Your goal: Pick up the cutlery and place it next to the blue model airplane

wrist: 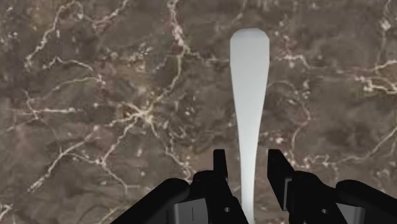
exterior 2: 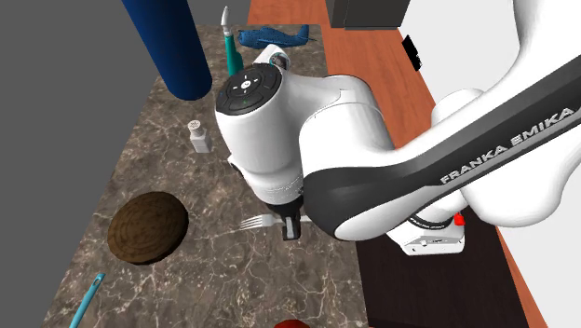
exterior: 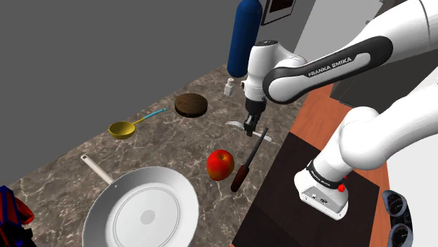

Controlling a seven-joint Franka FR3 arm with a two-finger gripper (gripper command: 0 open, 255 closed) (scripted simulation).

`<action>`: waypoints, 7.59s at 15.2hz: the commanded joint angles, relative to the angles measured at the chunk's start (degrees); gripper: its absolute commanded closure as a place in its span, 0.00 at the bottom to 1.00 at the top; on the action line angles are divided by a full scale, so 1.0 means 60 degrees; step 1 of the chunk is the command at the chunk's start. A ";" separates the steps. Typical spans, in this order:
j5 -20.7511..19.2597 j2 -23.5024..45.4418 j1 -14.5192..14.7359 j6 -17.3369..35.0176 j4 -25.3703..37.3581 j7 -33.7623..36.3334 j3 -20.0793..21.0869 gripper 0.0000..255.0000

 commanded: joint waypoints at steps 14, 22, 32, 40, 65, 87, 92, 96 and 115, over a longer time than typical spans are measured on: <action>-0.0094 -0.1179 -0.0010 -0.2381 0.1198 0.0018 -0.0170 1.00; -0.0153 -0.1502 -0.0026 -0.3523 0.2018 0.0037 -0.0251 1.00; -0.0222 -0.1662 -0.0051 -0.4858 0.3193 0.0068 -0.0337 1.00; -0.0984 -0.1757 -0.0565 -0.5237 0.3442 -0.1082 -0.1323 1.00; -0.2999 0.1862 -0.2396 -0.4450 0.6765 -0.6856 -0.5866 1.00; -0.2944 0.2594 -0.2461 -0.1568 0.4573 -0.6801 -0.6194 1.00; -0.2862 0.2927 -0.2462 -0.0888 0.4204 -0.6843 -0.6276 1.00; -0.2765 0.3239 -0.2460 -0.0338 0.3945 -0.6898 -0.6336 1.00; -0.2489 0.3937 -0.2458 0.0707 0.3545 -0.7062 -0.6422 0.00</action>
